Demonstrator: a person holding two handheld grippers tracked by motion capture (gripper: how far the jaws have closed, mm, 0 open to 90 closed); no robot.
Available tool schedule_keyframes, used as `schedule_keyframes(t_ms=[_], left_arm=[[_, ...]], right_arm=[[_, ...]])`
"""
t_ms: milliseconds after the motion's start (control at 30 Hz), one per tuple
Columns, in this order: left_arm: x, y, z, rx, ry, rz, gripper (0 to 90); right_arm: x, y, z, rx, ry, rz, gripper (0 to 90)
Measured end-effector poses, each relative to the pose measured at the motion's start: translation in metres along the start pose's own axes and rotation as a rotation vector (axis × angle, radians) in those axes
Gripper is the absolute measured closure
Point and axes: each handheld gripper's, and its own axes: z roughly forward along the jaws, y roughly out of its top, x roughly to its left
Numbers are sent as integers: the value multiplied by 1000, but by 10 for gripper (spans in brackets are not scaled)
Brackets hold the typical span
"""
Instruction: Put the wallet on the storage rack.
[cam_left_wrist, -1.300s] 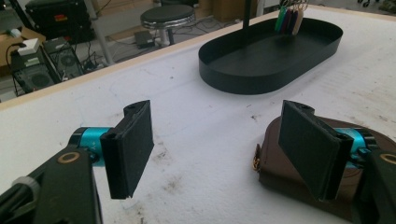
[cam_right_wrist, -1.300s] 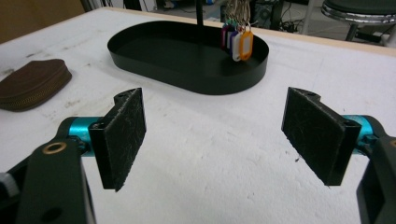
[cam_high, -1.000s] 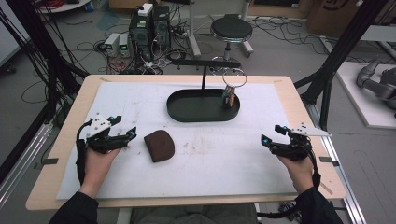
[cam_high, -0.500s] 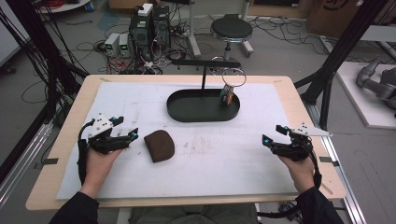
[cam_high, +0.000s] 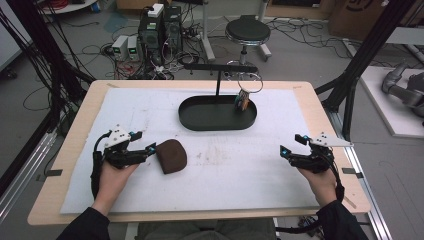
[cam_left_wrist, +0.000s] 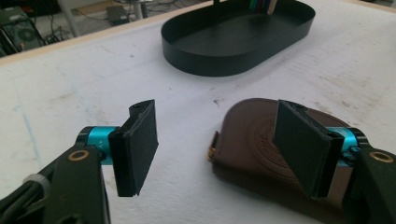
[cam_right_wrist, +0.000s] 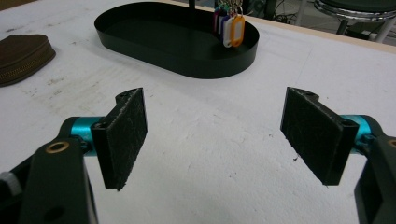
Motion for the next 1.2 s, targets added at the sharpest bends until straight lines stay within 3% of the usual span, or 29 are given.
schedule_keyframes(t_ms=[133,233,333,433,800,1067,1200], left_arm=[[-4,-5,9,60,7,-38,313],[-1,-9,13,93,16,-112,327],[5,-11,14,93,32,-178,339],[8,-13,16,100,52,-203,341],[11,-15,31,154,5,-289,354],[10,-17,37,159,-54,-373,354],[8,-15,38,145,-46,-381,354]], right_arm=[[1,1,2,7,2,-4,236],[2,1,4,9,3,-20,238],[4,1,5,15,2,-34,240],[4,1,5,16,1,-38,240],[4,1,5,20,3,-36,240],[6,3,7,21,9,-46,242],[6,2,6,20,9,-48,242]])
